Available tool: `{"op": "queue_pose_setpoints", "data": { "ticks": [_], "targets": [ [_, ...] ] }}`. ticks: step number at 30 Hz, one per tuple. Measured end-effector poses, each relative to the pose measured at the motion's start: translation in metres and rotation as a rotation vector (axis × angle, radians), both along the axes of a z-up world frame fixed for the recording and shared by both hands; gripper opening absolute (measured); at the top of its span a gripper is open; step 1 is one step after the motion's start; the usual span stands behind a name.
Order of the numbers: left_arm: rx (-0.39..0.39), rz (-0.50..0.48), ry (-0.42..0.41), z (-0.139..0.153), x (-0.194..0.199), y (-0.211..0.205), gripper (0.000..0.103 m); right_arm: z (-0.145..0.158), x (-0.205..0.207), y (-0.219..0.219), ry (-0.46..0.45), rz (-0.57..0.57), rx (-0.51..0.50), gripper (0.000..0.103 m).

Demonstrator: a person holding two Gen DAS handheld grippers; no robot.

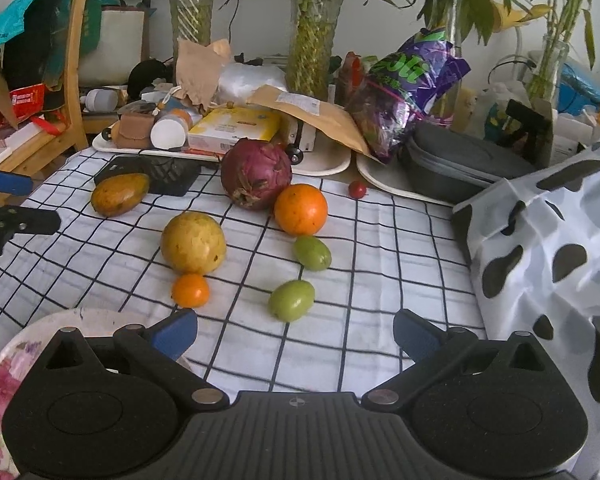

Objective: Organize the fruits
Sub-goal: 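Lift both open tools away from the plate toward the remaining fruits, then grasp the mango with the left tool while the right tool grasps the green plum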

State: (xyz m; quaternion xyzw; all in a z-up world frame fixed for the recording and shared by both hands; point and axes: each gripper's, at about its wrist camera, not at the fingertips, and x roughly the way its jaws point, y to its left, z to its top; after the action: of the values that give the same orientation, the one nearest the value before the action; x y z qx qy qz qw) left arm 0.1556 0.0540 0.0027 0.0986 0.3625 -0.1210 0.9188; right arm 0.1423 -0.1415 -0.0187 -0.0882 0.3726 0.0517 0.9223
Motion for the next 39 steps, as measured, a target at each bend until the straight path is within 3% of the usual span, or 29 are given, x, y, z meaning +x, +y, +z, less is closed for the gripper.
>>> {"op": "queue_pose_setpoints", "data": {
  "ticks": [16, 28, 31, 32, 35, 39],
  "targets": [
    [-0.065, 0.026, 0.077, -0.035, 0.073, 0.025, 0.074, -0.010, 0.042, -0.004, 0.032, 0.016, -0.008, 0.103],
    [-0.113, 0.008, 0.110, -0.054, 0.105, 0.029, 0.073, -0.024, 0.061, -0.012, 0.102, 0.037, 0.006, 0.103],
    [-0.104, 0.000, 0.133, -0.059, 0.111, 0.028, 0.069, -0.029, 0.066, -0.015, 0.123, 0.040, 0.019, 0.103],
    [-0.102, 0.001, 0.144, -0.061, 0.113, 0.028, 0.062, -0.030, 0.067, -0.015, 0.127, 0.042, 0.020, 0.103],
    [-0.094, -0.006, 0.143, -0.063, 0.113, 0.029, 0.060, -0.031, 0.070, -0.014, 0.133, 0.051, 0.025, 0.102],
    [-0.110, -0.016, 0.141, -0.063, 0.113, 0.031, 0.054, -0.033, 0.073, -0.013, 0.141, 0.073, 0.045, 0.093]
  ]
}}
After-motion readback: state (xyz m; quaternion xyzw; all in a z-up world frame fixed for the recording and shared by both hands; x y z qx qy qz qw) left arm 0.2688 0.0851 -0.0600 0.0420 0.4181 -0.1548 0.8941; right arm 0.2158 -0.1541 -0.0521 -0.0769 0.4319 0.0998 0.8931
